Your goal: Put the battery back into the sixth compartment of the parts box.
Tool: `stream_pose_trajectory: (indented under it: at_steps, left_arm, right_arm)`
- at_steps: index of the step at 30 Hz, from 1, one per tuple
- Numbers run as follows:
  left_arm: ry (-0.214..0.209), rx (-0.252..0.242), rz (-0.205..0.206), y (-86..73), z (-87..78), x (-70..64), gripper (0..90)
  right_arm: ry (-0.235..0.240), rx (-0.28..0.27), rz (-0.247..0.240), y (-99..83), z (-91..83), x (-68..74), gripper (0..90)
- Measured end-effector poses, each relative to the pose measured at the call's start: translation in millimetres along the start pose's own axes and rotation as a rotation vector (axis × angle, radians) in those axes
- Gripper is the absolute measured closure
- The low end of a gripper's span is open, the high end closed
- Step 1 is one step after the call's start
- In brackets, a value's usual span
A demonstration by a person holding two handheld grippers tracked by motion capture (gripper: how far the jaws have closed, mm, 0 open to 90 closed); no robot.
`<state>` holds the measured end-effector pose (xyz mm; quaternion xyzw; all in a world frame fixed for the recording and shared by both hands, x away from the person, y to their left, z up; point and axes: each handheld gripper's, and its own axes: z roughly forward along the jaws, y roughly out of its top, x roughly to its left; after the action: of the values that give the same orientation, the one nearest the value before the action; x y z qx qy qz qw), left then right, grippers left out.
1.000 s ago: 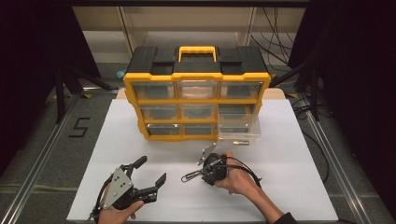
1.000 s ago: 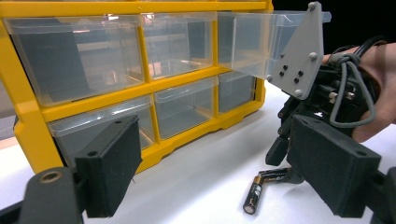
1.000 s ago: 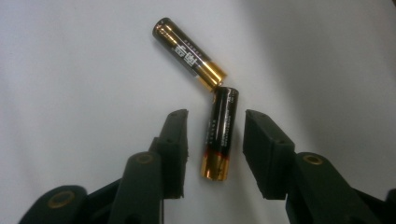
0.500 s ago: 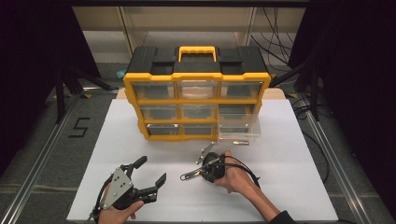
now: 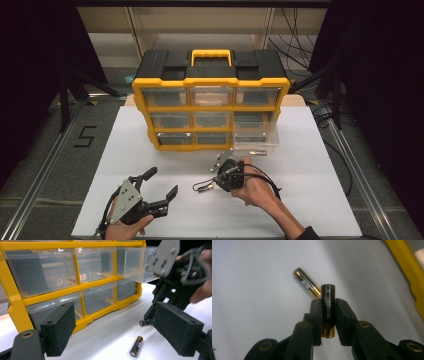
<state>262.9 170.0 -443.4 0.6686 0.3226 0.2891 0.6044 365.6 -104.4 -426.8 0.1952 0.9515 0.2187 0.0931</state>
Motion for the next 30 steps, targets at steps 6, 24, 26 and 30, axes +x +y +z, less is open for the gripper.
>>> stream_pose_trajectory:
  at_steps: [6,24,26,30]
  left_arm:
    - [0.0,0.0,-0.001,-0.2,0.0,-0.1,17.2]
    - [0.0,-0.004,-0.006,-0.3,0.5,-0.5,17.3]
    - [-0.001,0.002,-0.002,-0.3,0.1,-0.1,17.3]
    - [0.001,0.008,-0.001,-0.2,-0.3,0.0,17.3]
  right_arm:
    - [-0.022,-0.08,-0.028,7.0,-26.0,3.7,76.8]
    - [-0.086,-0.293,-0.016,12.9,-87.6,-1.0,76.8]
    - [-0.093,-0.306,-0.019,12.9,-93.9,-2.7,76.7]
    - [-0.106,-0.347,-0.007,12.5,-103.5,-3.6,76.8]
